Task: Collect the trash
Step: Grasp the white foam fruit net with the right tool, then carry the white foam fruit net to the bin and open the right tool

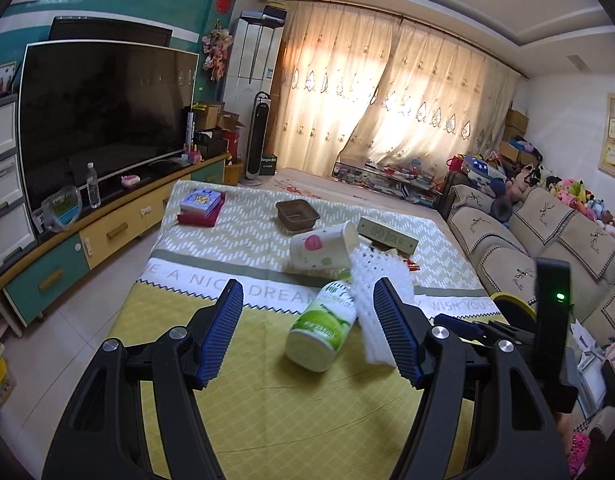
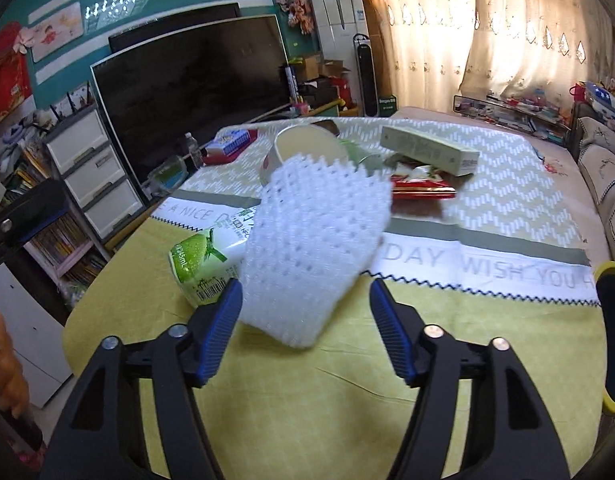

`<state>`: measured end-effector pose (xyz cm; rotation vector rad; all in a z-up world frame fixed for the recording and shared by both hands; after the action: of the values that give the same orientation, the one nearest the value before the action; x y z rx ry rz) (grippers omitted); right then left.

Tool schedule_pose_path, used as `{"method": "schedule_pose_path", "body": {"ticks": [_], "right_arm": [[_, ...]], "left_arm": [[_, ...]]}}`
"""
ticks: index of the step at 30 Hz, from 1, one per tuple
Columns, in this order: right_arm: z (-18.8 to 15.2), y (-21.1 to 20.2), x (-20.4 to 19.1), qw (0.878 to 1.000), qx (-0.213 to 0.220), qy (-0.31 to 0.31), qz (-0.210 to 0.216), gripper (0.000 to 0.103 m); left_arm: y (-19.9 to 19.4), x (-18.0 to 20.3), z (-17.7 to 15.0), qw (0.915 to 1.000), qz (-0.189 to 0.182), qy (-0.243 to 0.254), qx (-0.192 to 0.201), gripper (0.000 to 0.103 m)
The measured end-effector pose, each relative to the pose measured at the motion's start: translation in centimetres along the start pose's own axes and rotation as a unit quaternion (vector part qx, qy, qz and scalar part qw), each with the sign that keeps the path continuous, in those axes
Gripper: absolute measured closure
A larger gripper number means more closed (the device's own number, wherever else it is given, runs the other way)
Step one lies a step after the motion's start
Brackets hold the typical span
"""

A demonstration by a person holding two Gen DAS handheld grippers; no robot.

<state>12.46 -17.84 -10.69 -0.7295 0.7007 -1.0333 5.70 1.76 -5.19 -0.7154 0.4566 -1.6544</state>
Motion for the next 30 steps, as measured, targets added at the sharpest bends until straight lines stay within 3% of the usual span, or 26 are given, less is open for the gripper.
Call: {"method": "schedule_pose_path", "body": {"ticks": [7,9,11,13,15,24,25,26,27,28,29,30], "right_arm": [[0.5,3.1,-0.5,0.999,-0.040,0.012,0.004,0.038],[0.3,3.0,-0.5,0.999,-0.043,0.011,0.001,0.053],[0.2,2.9,-0.5,0.999,-0.043,0.007,0.000,0.083],[0.2,2.6,-0.4,0.999,-0.040,0.007,0.008,0.087],[0.1,2.0,-0.2,0.999,-0.035,0.004,0.007,0.101],[-0.3,-0.9,1.1,1.000,-0.010,0.010,0.016,0.103],[-0.3,-0.8,1.4,1.000,-0.014,0.015,0.021,0.101],[-0.3,-0.6,1.8,0.999,-0.016,0.027,0.027,0.087],[-0.3,-0.4,1.8,0.999,-0.019,0.034,0.030,0.071],[-0.3,0.0,1.9,0.998,-0.022,0.041,0.035,0.039],[-0.3,0.2,1.7,0.998,-0.022,0.044,0.037,0.033],[-0.3,0.6,1.6,0.998,-0.026,0.047,0.036,0.033]], "left_arm": [[0.5,-0.6,-0.6,0.9998,-0.009,-0.012,-0.011,0.036],[0.7,-0.7,-0.7,0.9998,-0.010,-0.012,-0.013,0.036],[1.0,-0.6,-0.8,0.9997,-0.012,-0.012,-0.016,0.036],[1.2,-0.4,-0.7,0.9997,-0.013,-0.012,-0.018,0.036],[1.4,-0.3,-0.8,0.9996,-0.014,-0.012,-0.020,0.036],[2.1,0.7,-0.7,0.9995,-0.015,-0.006,-0.027,0.036],[2.0,0.8,-0.8,0.9995,-0.015,-0.005,-0.027,0.036],[2.0,0.9,-0.8,0.9995,-0.015,-0.004,-0.027,0.036],[1.9,1.0,-0.8,0.9995,-0.016,-0.002,-0.026,0.036],[1.9,1.2,-0.8,0.9995,-0.016,0.000,-0.026,0.036],[1.9,1.2,-0.8,0.9995,-0.016,0.001,-0.026,0.036],[1.8,1.3,-0.8,0.9995,-0.016,0.002,-0.026,0.036]]}}
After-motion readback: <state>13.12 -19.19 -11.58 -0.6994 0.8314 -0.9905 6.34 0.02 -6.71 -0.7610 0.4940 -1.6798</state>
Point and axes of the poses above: each gripper's, at about its wrist camera, not at the fingertips, and y roughly the way its jaws point, x to its right, z to its top, the point moved 5 cm from there along y, roughly the way its jaws point, and after that the axes turned 13 degrees about -x, right-handed, at the moved point
